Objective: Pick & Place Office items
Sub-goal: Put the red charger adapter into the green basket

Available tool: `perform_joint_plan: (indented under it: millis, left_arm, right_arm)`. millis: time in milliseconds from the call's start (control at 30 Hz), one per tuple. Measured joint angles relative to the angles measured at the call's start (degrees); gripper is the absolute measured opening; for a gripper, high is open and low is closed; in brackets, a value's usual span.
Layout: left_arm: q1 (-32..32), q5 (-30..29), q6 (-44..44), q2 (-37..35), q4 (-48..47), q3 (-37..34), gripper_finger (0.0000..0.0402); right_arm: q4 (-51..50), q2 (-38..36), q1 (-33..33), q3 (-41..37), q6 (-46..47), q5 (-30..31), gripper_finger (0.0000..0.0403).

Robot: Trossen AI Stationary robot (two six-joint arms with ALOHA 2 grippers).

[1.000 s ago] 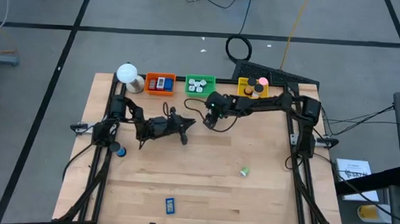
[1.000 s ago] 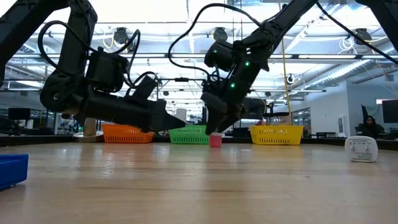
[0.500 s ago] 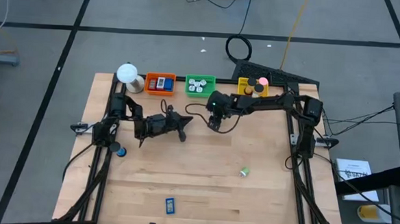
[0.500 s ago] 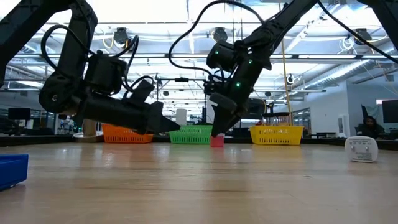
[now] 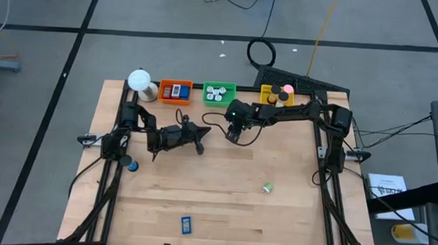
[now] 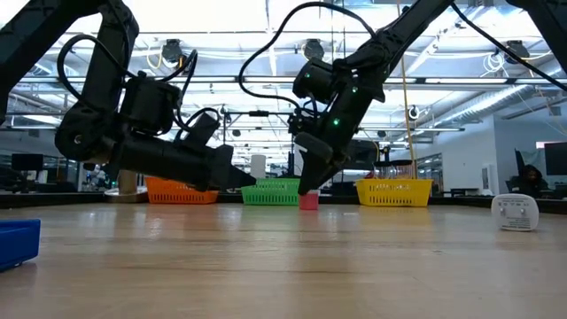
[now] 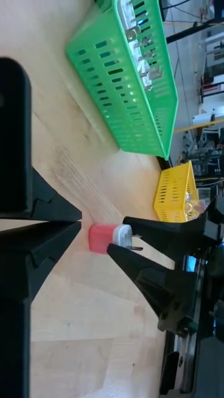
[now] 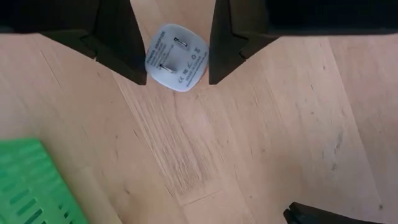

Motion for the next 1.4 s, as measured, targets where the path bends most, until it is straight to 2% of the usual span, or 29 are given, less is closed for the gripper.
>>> perform_joint_plan:
  millis: [267,567,900,1100,1400]
  left_arm:
    - [0.0,-0.17,-0.24,0.0,0.0,0.0,0.0004]
    - [0.0,-0.54,-0.84,0.0,0.0,0.0,0.0018]
    - [-0.02,-0.49,-1.31,0.0,0.01,0.59,0.0019]
    - [0.0,-0.46,-1.35,0.02,0.02,0.85,0.0019]
    - [-0.01,-0.38,-1.42,0.02,0.0,0.85,0.0019]
  right_arm:
    - [-0.15,0.0,0.0,0.02,1.48,0.0,0.0155]
    - [-1.11,-2.72,-1.45,0.65,3.13,-0.31,0.0134]
    - [-6.12,-4.2,-7.51,13.63,3.44,0.03,0.0131]
    - [-7.05,-0.65,-11.41,17.84,2.14,-0.09,0.0131]
    - [-3.39,7.04,-14.02,21.62,-1.07,-4.49,0.0131]
